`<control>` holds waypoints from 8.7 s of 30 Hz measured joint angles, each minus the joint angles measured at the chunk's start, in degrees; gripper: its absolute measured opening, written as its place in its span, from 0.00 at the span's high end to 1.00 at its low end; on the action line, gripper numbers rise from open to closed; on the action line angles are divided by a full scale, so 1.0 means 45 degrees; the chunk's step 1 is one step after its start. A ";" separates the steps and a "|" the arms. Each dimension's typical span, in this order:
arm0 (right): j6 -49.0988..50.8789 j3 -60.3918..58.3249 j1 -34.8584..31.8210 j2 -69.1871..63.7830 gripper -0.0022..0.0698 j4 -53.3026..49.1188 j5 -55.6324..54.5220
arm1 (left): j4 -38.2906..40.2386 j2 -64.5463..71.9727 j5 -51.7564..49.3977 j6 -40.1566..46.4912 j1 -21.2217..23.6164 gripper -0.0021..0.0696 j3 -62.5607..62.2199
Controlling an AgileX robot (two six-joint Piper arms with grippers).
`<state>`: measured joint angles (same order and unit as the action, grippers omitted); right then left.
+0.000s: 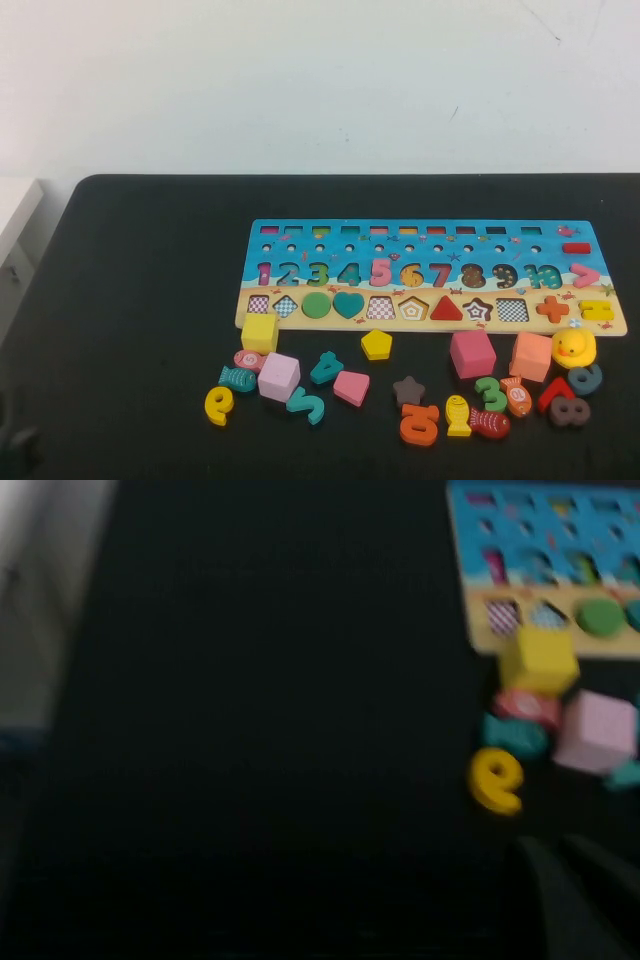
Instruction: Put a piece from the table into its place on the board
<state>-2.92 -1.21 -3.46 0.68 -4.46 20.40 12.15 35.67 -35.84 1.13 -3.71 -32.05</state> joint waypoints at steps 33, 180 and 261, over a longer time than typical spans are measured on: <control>0.0000 0.0000 0.0000 0.0000 0.94 -0.0021 0.0000 | 0.1003 1.6875 -0.0430 -0.0906 -0.7238 0.97 -1.1582; -0.0125 0.0000 0.0000 0.0000 0.94 -0.0021 0.0000 | -0.2792 2.2845 -0.2560 -0.3082 -0.8197 0.51 -1.9014; -0.0125 0.0000 0.0000 0.0000 0.94 -0.0021 0.0000 | -0.5713 1.5208 -0.8049 0.0957 -0.8174 0.97 -2.4372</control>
<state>-3.48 -1.21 -3.46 0.68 -4.56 20.40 -13.56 104.10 -72.06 5.44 -40.49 -141.72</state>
